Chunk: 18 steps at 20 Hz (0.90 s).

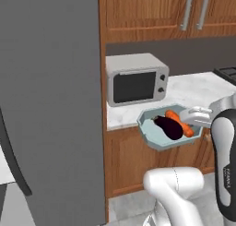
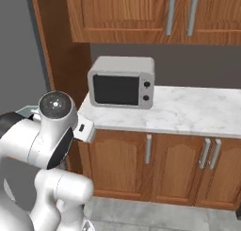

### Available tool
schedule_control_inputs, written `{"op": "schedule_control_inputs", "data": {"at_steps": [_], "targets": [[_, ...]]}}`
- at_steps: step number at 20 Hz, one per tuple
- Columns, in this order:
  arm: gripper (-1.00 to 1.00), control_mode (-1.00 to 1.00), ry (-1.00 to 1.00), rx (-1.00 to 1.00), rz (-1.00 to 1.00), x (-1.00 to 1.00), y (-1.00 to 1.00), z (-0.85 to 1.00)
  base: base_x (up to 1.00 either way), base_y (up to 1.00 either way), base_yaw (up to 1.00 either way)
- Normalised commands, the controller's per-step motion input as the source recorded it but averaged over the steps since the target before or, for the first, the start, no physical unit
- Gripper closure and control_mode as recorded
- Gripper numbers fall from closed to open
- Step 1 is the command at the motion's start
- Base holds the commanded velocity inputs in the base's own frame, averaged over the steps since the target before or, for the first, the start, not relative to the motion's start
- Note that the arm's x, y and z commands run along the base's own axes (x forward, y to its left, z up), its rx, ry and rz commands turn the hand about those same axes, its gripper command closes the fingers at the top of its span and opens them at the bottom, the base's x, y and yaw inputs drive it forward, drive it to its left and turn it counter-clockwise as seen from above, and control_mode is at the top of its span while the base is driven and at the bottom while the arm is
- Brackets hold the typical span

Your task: Take the eggplant and carrot out of the freezer and place them in the tupperware container on the counter. Then put the tupperware containing the vegetables back in the freezer.

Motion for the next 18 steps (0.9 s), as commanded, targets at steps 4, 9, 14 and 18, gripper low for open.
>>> {"op": "schedule_control_inputs", "data": {"at_steps": [4, 9, 14, 18], "targets": [[1.0, 1.0, 0.0, 0.0, 0.0, 0.0, 0.0, 0.0, -0.01, 1.0, -0.02], [1.0, 1.0, 0.0, 0.0, 0.0, 0.0, 0.0, 0.0, -0.11, 1.0, -0.02], [1.0, 1.0, 0.0, 0.0, 0.0, 0.0, 0.0, 0.0, 0.0, 0.83, -0.01], [1.0, 1.0, 0.0, 0.0, 0.0, 0.0, 0.0, 0.0, 0.0, 0.76, 0.0]]}}
